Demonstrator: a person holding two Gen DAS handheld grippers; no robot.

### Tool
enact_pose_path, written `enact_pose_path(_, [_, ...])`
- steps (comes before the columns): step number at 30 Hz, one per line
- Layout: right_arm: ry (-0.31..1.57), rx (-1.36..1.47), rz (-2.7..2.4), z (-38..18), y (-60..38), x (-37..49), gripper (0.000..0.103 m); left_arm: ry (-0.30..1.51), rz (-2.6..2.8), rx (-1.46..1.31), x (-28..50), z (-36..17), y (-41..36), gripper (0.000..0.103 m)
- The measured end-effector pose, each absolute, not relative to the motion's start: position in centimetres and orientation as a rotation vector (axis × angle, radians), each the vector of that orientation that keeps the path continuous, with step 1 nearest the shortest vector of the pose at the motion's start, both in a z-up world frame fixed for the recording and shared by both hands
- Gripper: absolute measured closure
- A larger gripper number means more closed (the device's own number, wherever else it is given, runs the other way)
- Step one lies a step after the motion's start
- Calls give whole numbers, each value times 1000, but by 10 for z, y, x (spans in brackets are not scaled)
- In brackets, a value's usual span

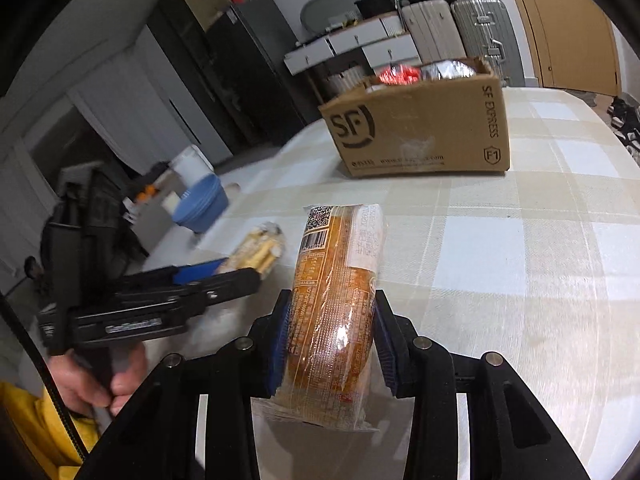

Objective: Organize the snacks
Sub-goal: 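Lift both held packs and carry them over the cardboard box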

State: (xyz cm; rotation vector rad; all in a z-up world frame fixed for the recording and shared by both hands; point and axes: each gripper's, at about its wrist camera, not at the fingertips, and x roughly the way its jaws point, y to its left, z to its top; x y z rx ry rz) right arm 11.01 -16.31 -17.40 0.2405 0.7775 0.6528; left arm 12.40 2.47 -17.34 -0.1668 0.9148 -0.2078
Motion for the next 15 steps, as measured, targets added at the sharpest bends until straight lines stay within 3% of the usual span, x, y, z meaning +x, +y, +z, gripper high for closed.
enact_pose_path(15, [683, 301, 679, -146, -189, 68, 65, 860, -244, -161, 88, -139, 26, 44])
